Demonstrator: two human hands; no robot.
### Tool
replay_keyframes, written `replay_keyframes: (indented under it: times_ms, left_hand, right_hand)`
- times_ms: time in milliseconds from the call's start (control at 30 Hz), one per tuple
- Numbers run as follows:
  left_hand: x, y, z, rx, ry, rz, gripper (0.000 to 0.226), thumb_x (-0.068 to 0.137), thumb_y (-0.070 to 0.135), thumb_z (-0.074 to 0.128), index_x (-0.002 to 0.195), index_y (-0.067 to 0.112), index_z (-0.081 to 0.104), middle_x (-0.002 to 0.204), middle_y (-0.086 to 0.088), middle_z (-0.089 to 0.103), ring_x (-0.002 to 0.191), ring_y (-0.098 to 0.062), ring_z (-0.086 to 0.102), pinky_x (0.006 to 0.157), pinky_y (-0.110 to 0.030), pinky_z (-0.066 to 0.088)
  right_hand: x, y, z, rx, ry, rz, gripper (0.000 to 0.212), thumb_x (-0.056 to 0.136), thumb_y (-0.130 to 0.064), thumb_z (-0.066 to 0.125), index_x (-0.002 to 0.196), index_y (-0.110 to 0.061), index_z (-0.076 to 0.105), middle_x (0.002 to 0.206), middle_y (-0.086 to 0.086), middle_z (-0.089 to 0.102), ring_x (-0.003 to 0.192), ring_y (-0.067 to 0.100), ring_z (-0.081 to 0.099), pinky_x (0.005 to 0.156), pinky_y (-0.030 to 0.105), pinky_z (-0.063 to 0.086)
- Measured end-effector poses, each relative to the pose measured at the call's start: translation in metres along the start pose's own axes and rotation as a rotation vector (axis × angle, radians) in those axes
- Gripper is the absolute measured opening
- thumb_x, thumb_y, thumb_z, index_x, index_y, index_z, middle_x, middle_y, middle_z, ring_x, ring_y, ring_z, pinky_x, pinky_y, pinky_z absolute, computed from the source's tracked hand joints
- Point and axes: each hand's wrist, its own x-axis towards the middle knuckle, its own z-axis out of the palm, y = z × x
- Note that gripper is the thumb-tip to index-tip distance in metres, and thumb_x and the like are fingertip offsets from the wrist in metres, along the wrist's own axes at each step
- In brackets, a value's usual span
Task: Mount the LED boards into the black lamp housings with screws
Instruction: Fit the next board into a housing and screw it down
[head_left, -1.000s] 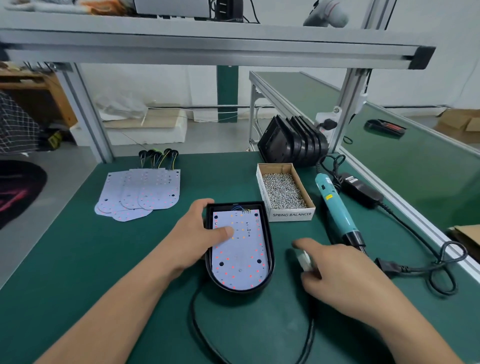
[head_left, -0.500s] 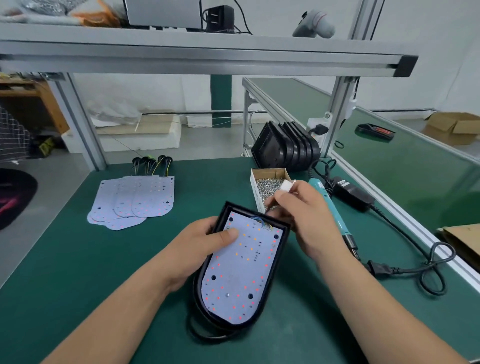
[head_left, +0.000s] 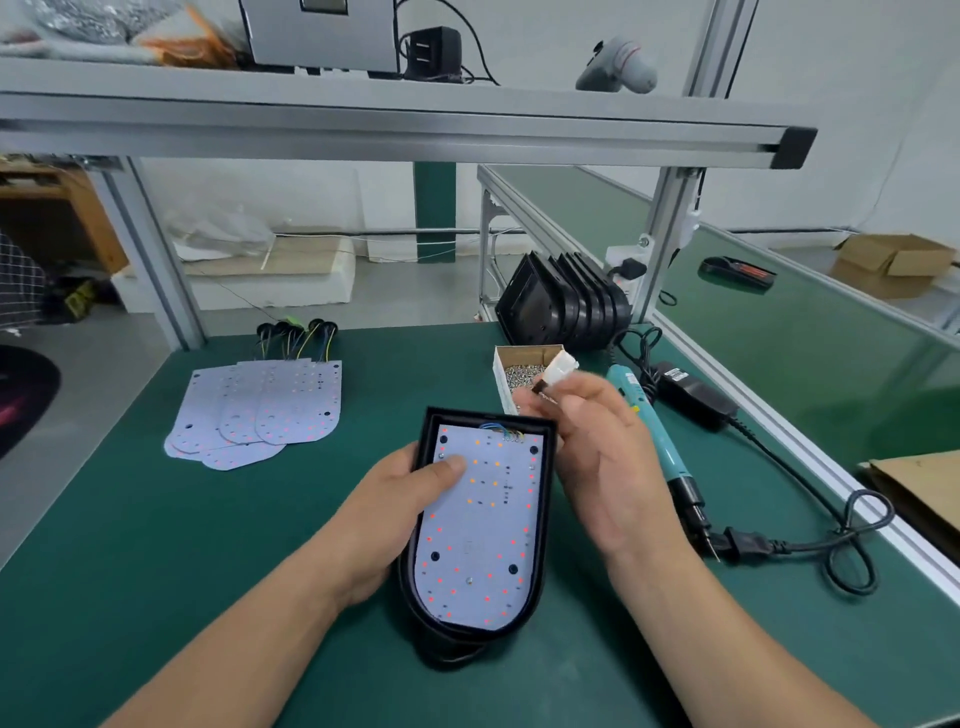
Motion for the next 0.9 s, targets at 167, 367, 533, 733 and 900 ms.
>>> replay_keyframes:
  times_ms: [167, 367, 533, 733, 900]
  left_hand:
    - [0.004, -0.006, 0.008, 0.007, 0.089, 0.029, 0.024, 0.108, 0.028, 0.058, 0.126, 0.015, 0.069, 0.118, -0.007, 0.079, 0.106, -0.030, 0.077, 0.089, -0.047, 0.061]
    - [0.002, -0.004, 0.007, -0.013, 0.062, 0.094, 0.032, 0.100, 0.029, 0.065, 0.128, 0.014, 0.068, 0.121, -0.010, 0.078, 0.110, -0.033, 0.076, 0.085, -0.044, 0.064]
    - [0.002, -0.009, 0.003, -0.021, -0.020, 0.151, 0.046, 0.091, 0.048, 0.073, 0.128, 0.021, 0.071, 0.131, -0.014, 0.073, 0.119, -0.037, 0.072, 0.099, -0.058, 0.058]
    - [0.006, -0.014, 0.000, -0.032, -0.021, 0.170, 0.079, 0.085, 0.086, 0.054, 0.121, 0.020, 0.076, 0.122, -0.017, 0.075, 0.105, -0.026, 0.074, 0.078, -0.034, 0.063]
    - [0.015, -0.024, -0.008, -0.027, 0.029, 0.220, 0.063, 0.104, 0.063, 0.036, 0.114, 0.014, 0.074, 0.101, -0.021, 0.072, 0.074, -0.020, 0.061, 0.052, -0.029, 0.050]
  right_hand:
    - [-0.006, 0.001, -0.003, -0.316, 0.001, -0.097, 0.023, 0.086, -0.013, 0.075, 0.106, -0.021, 0.069, 0.113, 0.008, 0.076, 0.114, 0.025, 0.070, 0.099, 0.040, 0.053]
    - [-0.006, -0.002, 0.003, -0.973, -0.087, -0.086, 0.042, 0.094, -0.017, 0.074, 0.130, -0.035, 0.063, 0.129, -0.022, 0.062, 0.124, -0.003, 0.057, 0.105, 0.025, 0.047]
    - [-0.001, -0.017, 0.005, -0.938, -0.130, -0.004, 0.023, 0.087, -0.017, 0.074, 0.107, -0.028, 0.071, 0.101, -0.006, 0.072, 0.094, 0.008, 0.064, 0.092, 0.037, 0.053]
    - [-0.007, -0.046, -0.021, -0.820, -0.029, -0.089, 0.015, 0.086, -0.020, 0.076, 0.097, -0.030, 0.073, 0.083, -0.014, 0.069, 0.074, 0.006, 0.061, 0.074, 0.016, 0.049]
    - [-0.021, -0.121, -0.069, -0.780, 0.231, -0.277, 0.022, 0.079, -0.020, 0.081, 0.099, -0.025, 0.076, 0.086, -0.007, 0.069, 0.081, 0.013, 0.061, 0.078, 0.027, 0.050]
